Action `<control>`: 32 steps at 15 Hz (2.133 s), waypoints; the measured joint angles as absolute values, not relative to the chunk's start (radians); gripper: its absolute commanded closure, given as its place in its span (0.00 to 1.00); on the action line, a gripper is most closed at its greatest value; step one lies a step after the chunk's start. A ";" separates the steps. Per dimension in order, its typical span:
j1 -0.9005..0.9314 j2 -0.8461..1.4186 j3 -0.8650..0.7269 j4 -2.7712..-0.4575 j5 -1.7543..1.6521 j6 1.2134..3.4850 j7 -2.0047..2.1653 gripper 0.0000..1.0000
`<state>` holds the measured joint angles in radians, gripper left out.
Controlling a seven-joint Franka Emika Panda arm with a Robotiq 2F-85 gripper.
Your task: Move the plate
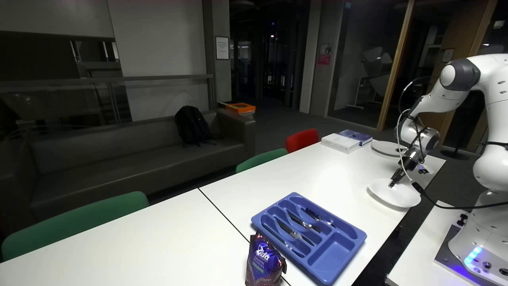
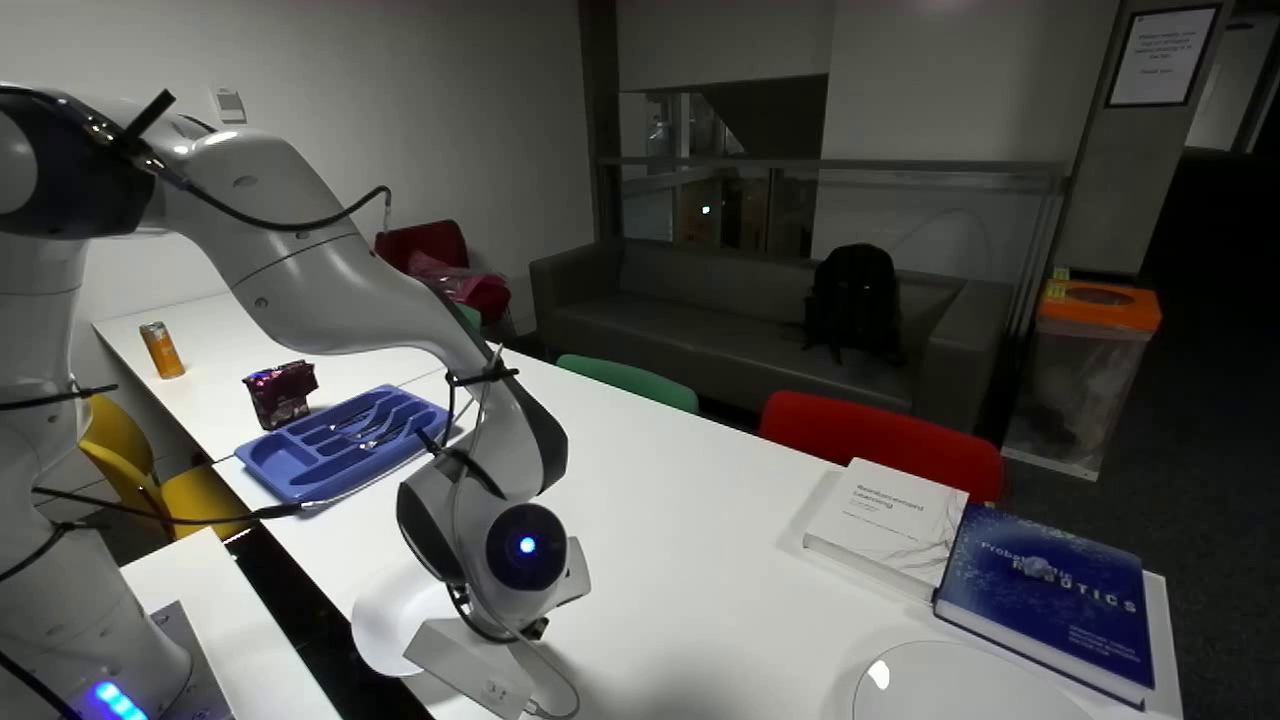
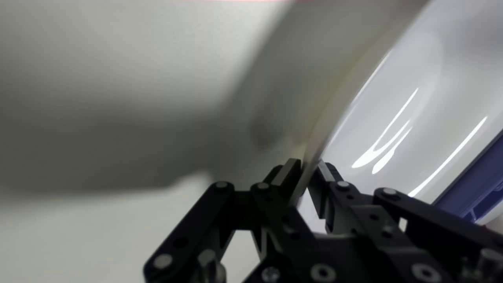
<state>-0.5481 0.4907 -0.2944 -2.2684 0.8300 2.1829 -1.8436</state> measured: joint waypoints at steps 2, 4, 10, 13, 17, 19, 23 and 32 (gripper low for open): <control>-0.552 0.495 -0.297 -2.261 0.806 2.144 -1.820 0.98; -0.555 0.509 -0.306 -2.239 0.770 2.077 -1.782 0.97; -0.583 0.580 -0.310 -2.143 0.685 1.868 -1.644 0.97; -0.606 0.608 -0.309 -2.095 0.687 1.774 -1.564 0.97; -0.640 0.624 -0.309 -2.059 0.736 1.731 -1.408 0.97; -0.653 0.624 -0.309 -2.055 0.782 1.732 -1.336 0.97; -0.659 0.623 -0.312 -2.055 0.894 1.753 -1.204 0.97; -0.646 0.618 -0.311 -2.064 1.075 1.932 -1.102 0.97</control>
<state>-0.6464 0.6177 -0.3109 -2.0640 1.0748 1.9324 -1.1015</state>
